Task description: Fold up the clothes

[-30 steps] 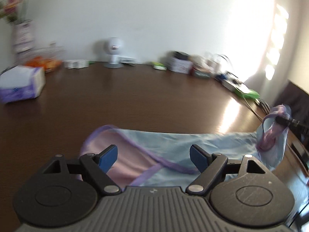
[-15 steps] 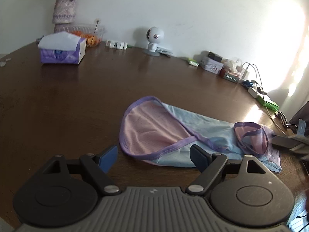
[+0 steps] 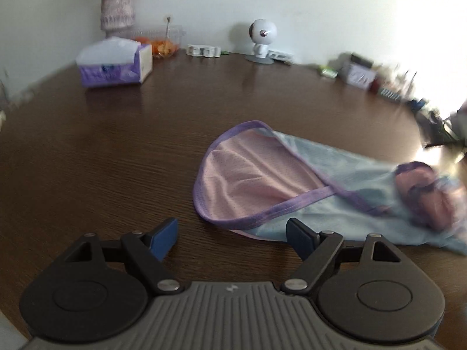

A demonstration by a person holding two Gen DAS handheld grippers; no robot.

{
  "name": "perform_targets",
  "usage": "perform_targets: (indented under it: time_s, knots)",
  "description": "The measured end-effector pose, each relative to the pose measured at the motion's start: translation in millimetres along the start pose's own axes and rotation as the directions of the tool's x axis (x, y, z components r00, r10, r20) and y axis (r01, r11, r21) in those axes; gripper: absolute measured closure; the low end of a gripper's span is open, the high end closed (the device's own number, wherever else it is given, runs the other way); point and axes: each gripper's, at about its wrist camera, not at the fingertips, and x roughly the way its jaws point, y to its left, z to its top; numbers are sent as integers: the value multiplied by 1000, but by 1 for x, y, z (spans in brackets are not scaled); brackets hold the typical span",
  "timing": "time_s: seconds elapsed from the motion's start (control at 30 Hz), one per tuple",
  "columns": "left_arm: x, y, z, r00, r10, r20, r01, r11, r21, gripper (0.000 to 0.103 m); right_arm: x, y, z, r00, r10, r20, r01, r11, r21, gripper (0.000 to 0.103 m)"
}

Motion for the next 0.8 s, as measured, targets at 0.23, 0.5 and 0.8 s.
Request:
perform_targets:
  time_s: [0.23, 0.5, 0.8]
  knots:
    - [0, -13, 3, 1000, -16, 10, 16, 1000, 6, 75, 148, -23, 72, 962, 149, -231, -186, 971, -148, 75]
    - [28, -5, 50, 999, -50, 6, 49, 993, 103, 95, 161, -27, 64, 967, 166, -194, -191, 975, -116, 103]
    - [128, -82, 179, 989, -112, 98, 64, 914, 400, 95, 108, -128, 31, 976, -192, -98, 209, 955, 210, 103]
